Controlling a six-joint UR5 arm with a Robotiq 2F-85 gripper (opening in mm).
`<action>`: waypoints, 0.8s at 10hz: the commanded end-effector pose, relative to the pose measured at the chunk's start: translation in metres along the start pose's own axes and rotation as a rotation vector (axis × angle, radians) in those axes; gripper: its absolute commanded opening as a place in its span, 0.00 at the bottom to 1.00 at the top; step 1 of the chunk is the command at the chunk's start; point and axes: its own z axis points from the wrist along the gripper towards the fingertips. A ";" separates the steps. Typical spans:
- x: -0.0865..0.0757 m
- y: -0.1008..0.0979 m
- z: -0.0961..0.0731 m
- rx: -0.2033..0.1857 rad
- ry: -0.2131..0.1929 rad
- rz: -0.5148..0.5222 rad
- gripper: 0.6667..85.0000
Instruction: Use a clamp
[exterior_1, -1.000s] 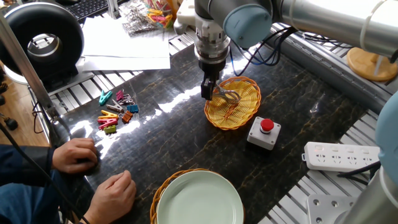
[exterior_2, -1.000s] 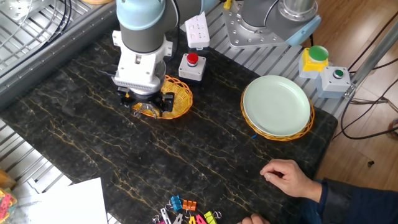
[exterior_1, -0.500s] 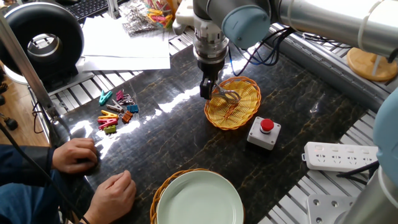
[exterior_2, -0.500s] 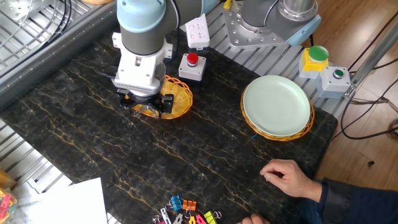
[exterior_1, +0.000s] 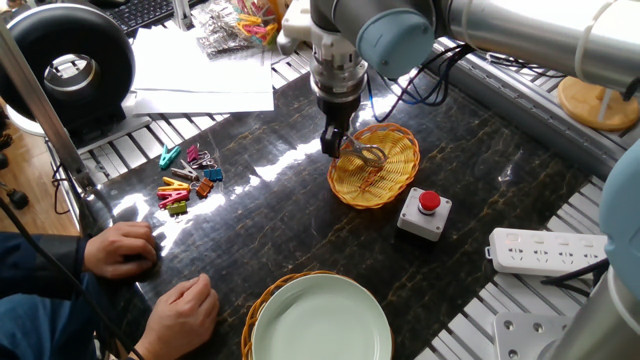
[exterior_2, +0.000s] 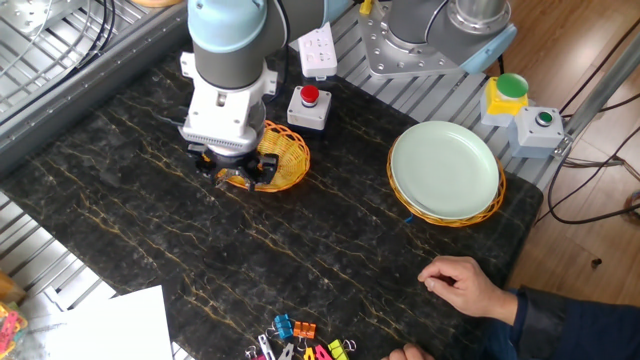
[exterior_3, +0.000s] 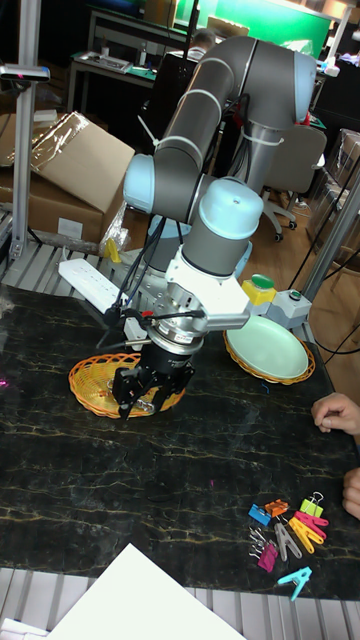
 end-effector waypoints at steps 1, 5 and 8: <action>-0.001 0.001 -0.002 -0.008 0.000 0.050 0.42; -0.001 0.006 -0.008 -0.017 0.014 0.130 0.00; 0.000 0.011 -0.015 -0.024 0.033 0.155 0.00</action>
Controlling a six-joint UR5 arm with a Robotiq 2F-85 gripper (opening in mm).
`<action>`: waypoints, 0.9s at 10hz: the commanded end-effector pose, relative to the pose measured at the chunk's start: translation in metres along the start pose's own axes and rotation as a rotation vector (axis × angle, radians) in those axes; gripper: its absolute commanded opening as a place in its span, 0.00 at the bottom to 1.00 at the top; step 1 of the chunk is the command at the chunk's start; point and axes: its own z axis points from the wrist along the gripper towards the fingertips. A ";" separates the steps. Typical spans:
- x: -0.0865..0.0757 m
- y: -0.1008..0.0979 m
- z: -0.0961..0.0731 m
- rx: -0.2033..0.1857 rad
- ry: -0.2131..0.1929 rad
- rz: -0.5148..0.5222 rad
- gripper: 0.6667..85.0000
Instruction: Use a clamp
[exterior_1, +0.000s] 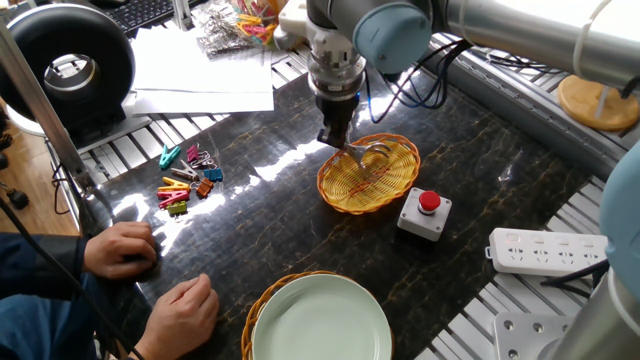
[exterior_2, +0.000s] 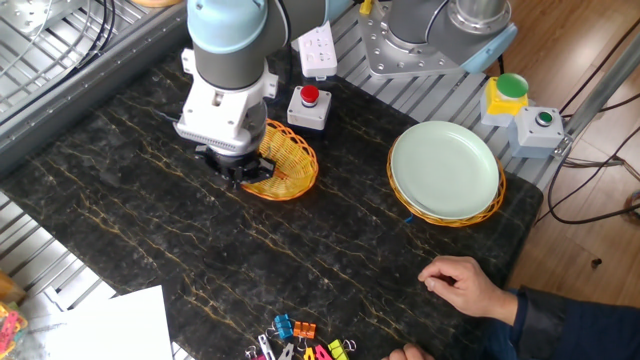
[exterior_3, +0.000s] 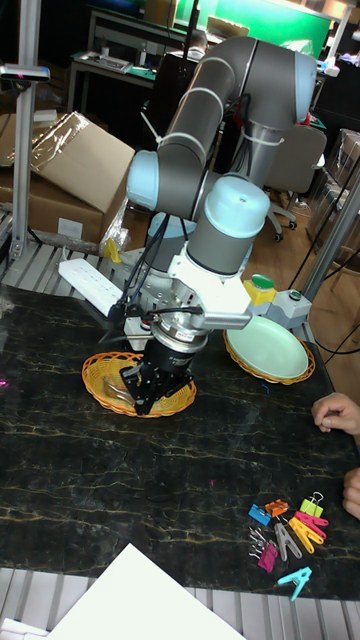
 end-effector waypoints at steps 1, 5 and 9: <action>0.000 0.007 -0.009 -0.016 0.016 0.043 0.00; -0.005 0.001 -0.034 -0.013 0.052 0.023 0.00; -0.014 -0.030 -0.038 0.014 0.053 -0.086 0.00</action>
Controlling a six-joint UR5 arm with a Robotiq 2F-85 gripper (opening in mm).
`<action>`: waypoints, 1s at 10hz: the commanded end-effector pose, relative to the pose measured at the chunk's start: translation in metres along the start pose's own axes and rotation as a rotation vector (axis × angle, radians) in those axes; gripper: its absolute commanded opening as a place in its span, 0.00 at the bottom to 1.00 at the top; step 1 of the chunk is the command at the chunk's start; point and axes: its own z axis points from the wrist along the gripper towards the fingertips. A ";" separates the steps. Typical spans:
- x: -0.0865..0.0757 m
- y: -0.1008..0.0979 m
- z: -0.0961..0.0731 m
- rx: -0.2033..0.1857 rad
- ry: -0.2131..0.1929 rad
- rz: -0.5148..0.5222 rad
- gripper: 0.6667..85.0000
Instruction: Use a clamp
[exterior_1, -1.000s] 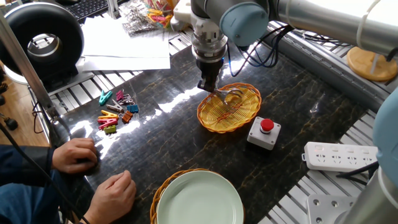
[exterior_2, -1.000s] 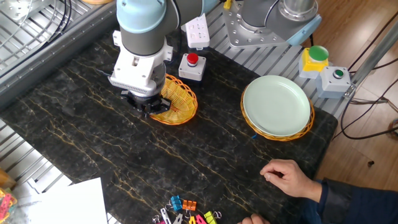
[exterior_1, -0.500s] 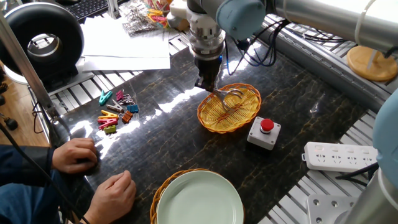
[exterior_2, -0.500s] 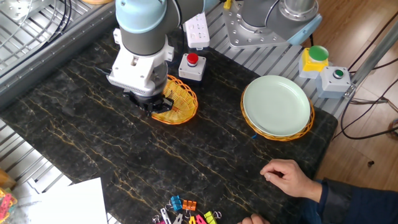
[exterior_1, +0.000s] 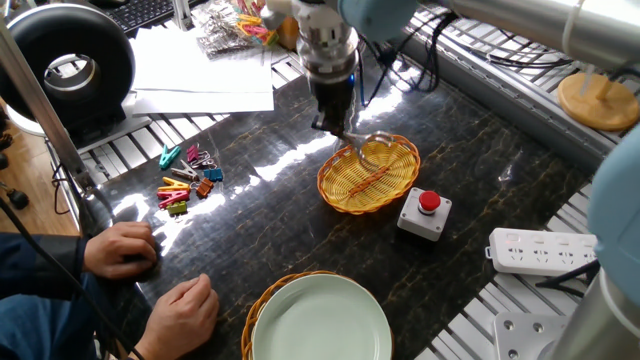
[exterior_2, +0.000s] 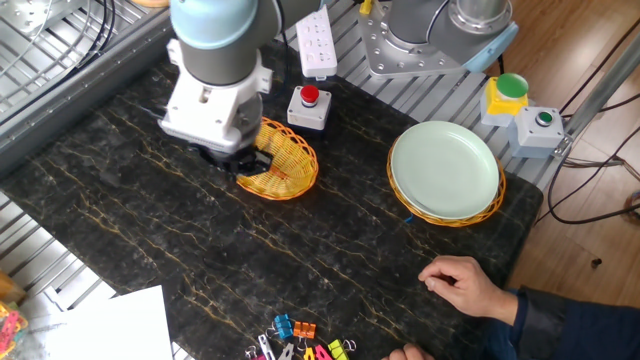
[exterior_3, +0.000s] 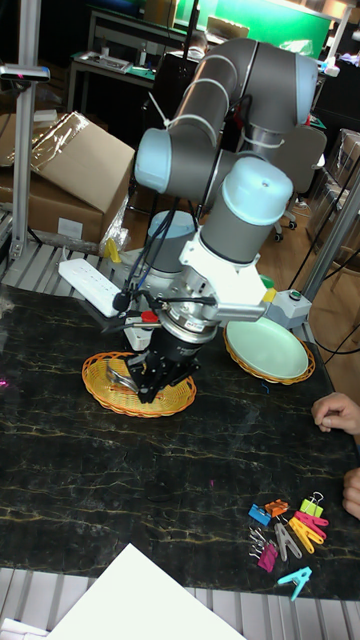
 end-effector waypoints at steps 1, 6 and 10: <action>-0.008 -0.022 -0.001 0.008 -0.007 -0.053 0.00; -0.016 -0.044 0.012 0.024 -0.022 -0.104 0.00; -0.018 -0.032 0.029 -0.036 -0.059 -0.087 0.00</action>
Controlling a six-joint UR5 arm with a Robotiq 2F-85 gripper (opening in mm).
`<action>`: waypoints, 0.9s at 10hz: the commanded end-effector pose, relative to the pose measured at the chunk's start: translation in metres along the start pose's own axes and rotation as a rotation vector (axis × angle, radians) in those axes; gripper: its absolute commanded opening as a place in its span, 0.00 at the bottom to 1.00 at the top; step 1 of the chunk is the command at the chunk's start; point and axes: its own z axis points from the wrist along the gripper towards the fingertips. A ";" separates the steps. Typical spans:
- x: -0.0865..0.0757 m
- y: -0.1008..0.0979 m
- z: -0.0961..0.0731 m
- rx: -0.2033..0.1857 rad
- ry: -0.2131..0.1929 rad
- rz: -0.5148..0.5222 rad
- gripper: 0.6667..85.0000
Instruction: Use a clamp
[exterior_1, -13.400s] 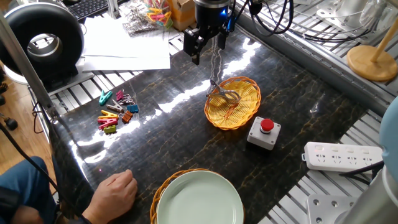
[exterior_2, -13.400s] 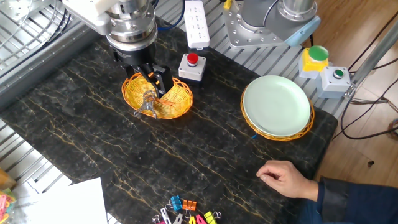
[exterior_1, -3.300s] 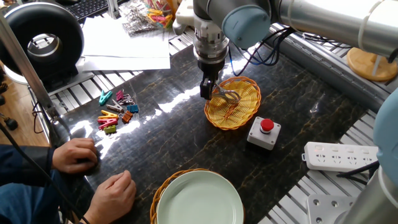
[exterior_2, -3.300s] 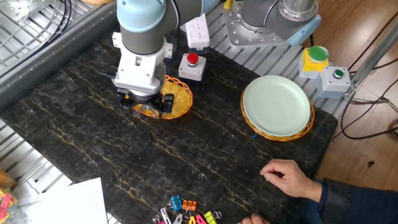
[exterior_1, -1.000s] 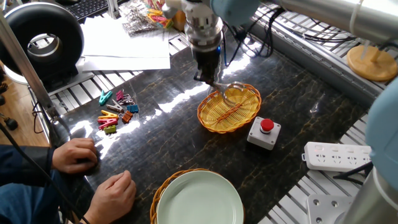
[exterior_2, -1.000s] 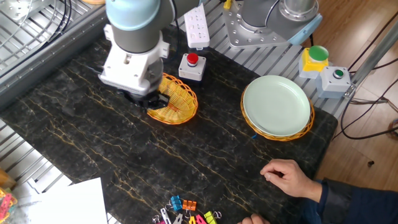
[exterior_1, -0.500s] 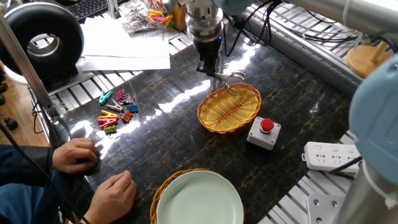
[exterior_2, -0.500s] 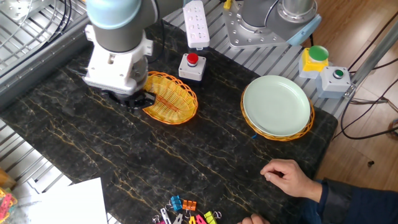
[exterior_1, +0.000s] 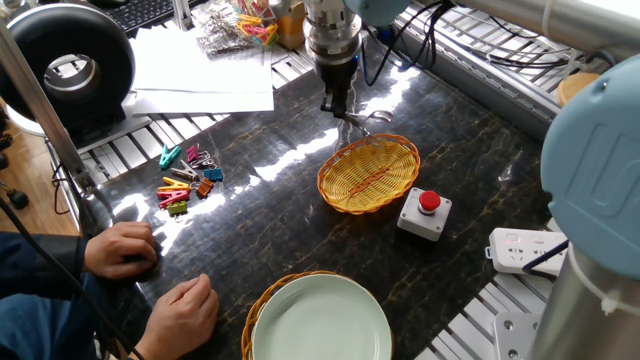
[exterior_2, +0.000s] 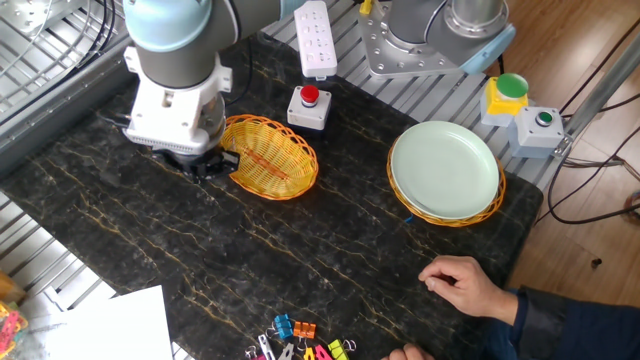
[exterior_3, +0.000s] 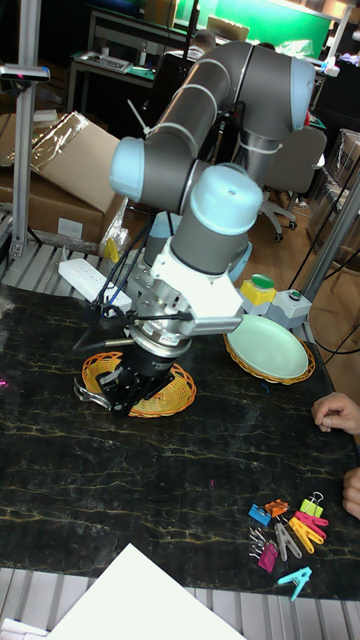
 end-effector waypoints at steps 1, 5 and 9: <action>-0.003 0.007 0.010 -0.041 -0.032 0.016 0.00; 0.000 0.014 0.014 -0.077 -0.052 0.011 0.09; 0.001 0.012 0.014 -0.072 -0.054 -0.024 0.27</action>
